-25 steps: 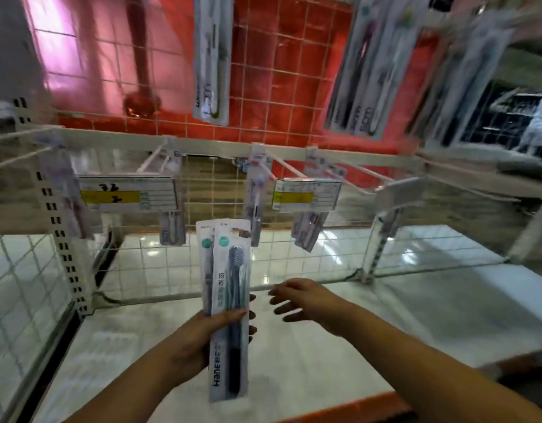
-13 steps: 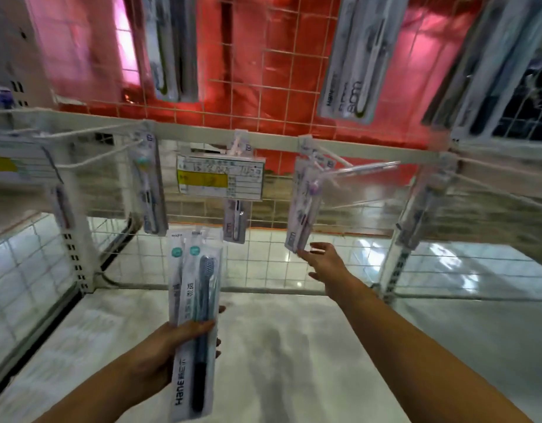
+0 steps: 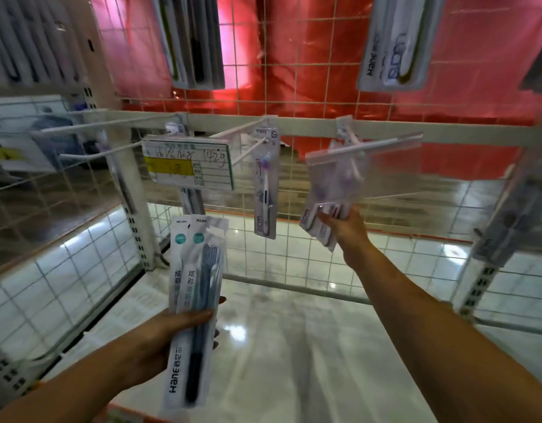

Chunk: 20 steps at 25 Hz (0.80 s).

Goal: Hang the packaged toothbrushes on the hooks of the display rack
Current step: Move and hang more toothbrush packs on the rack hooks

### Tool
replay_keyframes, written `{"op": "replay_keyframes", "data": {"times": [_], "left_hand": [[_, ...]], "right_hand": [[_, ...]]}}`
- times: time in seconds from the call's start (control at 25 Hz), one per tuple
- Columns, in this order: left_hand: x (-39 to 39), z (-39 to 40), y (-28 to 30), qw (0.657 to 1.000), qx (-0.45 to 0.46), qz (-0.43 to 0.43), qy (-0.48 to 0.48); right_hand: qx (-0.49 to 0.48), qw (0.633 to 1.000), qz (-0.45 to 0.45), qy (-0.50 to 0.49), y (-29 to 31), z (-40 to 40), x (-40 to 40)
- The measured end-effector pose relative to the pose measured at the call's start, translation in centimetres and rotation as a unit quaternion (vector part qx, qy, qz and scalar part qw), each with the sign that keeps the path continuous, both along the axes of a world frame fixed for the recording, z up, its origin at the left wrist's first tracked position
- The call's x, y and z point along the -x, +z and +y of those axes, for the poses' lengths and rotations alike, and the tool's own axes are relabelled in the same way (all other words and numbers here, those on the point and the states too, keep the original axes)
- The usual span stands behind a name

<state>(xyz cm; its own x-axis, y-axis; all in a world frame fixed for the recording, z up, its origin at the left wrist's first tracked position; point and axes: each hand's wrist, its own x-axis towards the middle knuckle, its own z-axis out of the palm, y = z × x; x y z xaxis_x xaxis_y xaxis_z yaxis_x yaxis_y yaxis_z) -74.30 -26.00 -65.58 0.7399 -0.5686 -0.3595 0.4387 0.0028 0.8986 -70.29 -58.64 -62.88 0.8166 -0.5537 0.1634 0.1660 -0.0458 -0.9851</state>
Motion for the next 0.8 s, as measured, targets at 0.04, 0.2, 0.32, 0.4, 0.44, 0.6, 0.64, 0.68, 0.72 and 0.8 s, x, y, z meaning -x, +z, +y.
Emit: {"op": "replay_keyframes", "data": {"times": [0.04, 0.2, 0.32, 0.4, 0.44, 0.6, 0.64, 0.68, 0.72, 0.8], "left_hand": [[0.2, -0.2, 0.3, 1.0, -0.003, -0.001, 0.005], [0.4, -0.5, 1.3, 1.0, -0.018, 0.007, 0.016], [0.1, -0.6, 1.4, 1.0, -0.019, 0.014, 0.007], [-0.1, -0.7, 1.4, 1.0, -0.014, 0.013, -0.007], [-0.2, -0.8, 1.4, 1.0, -0.011, 0.012, -0.009], [-0.2, -0.9, 1.2, 1.0, 0.02, 0.018, -0.009], [-0.3, -0.7, 1.1, 0.999, 0.027, 0.018, -0.017], [-0.3, -0.4, 1.2, 0.999, 0.032, 0.016, -0.026], [-0.5, -0.1, 1.2, 0.999, 0.038, 0.012, -0.034], [-0.9, 0.4, 1.2, 0.998, 0.05, 0.009, -0.047]], "right_hand": [[-0.005, 1.0, -0.012, 0.007, 0.1, 0.2, 0.0], [-0.013, 0.999, -0.026, 0.015, 0.2, 0.6, 0.4], [-0.003, 1.0, 0.005, 0.03, -0.1, 0.0, 0.9], [-0.004, 0.999, 0.005, 0.037, -0.4, -0.4, 1.3], [-0.006, 0.999, 0.002, 0.037, -0.4, -0.5, 1.6], [0.003, 0.999, 0.021, 0.038, -0.1, -0.4, 2.8], [0.003, 0.999, 0.024, 0.039, 0.1, -0.3, 3.1], [-0.003, 0.999, 0.027, 0.04, 0.3, 0.1, 3.5], [-0.013, 0.999, 0.027, 0.039, 0.5, 0.5, 3.8], [-0.035, 0.998, 0.022, 0.037, 0.9, 1.4, 4.3]]}}
